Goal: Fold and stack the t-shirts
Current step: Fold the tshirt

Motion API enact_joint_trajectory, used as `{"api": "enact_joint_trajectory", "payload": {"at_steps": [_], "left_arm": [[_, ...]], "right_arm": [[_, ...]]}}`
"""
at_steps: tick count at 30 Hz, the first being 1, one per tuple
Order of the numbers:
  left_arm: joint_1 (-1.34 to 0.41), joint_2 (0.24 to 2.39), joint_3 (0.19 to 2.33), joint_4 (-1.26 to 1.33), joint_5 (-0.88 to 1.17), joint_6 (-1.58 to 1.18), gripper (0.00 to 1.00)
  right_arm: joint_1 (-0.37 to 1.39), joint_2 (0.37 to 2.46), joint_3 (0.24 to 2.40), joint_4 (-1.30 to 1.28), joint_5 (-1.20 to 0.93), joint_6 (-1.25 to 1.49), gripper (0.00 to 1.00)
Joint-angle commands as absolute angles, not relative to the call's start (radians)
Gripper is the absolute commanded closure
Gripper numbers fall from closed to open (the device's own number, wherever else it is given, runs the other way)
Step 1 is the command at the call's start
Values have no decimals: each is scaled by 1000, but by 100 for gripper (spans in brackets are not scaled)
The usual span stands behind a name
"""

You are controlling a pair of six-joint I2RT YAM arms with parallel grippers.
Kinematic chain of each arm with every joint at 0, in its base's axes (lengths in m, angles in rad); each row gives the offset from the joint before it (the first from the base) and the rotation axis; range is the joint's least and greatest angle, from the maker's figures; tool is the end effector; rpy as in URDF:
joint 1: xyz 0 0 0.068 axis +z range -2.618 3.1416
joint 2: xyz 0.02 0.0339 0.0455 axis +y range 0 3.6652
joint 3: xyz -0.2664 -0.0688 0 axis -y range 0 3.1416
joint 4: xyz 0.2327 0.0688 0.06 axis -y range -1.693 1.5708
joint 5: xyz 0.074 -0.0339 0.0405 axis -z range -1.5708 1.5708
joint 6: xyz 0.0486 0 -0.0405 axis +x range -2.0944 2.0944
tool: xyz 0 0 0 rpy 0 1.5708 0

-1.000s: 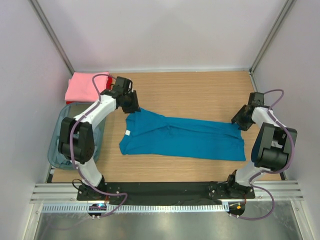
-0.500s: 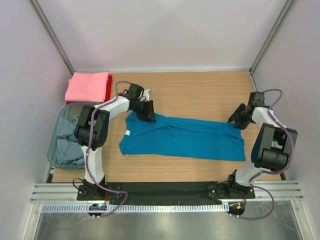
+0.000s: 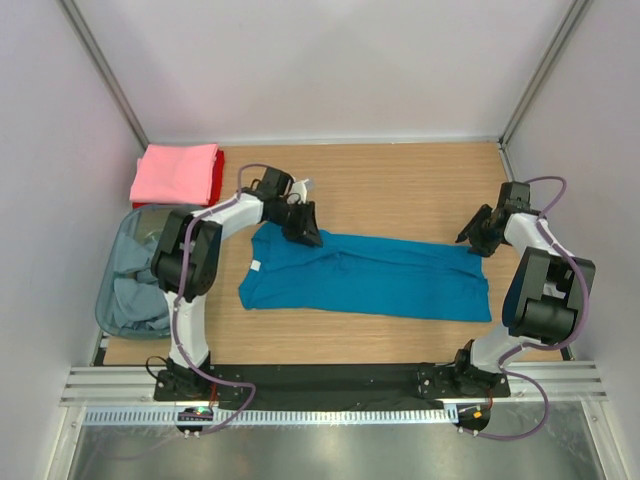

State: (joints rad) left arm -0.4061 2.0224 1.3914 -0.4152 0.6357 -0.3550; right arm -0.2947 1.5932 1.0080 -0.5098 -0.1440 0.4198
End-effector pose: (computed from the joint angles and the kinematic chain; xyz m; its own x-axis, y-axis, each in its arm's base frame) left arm 0.3709 -0.1909 0.1665 -0.9510 0.1045 -0.2910 0.2778 0.7018 -0.6560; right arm 0.2977 -0.0831 0.1928 -0.6852 0.6295 -0.3663 0.5517 0.7770 0.3032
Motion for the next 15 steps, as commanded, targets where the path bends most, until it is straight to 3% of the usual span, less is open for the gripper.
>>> {"api": "enact_joint_trajectory", "payload": {"at_steps": [1,11,15], "left_arm": [[-416,1990,1402,-388,709,-357,65],[-466,1706,1091,-387,707,-411,66],[-463,1697,1120,-400,620,-399,64]], "right_arm": [[-296,1551,1034,-523,-129,402,51],[-296,1548,1039,-532,-109,411,51],[-296,1554,1052,-537,-103,420,52]]}}
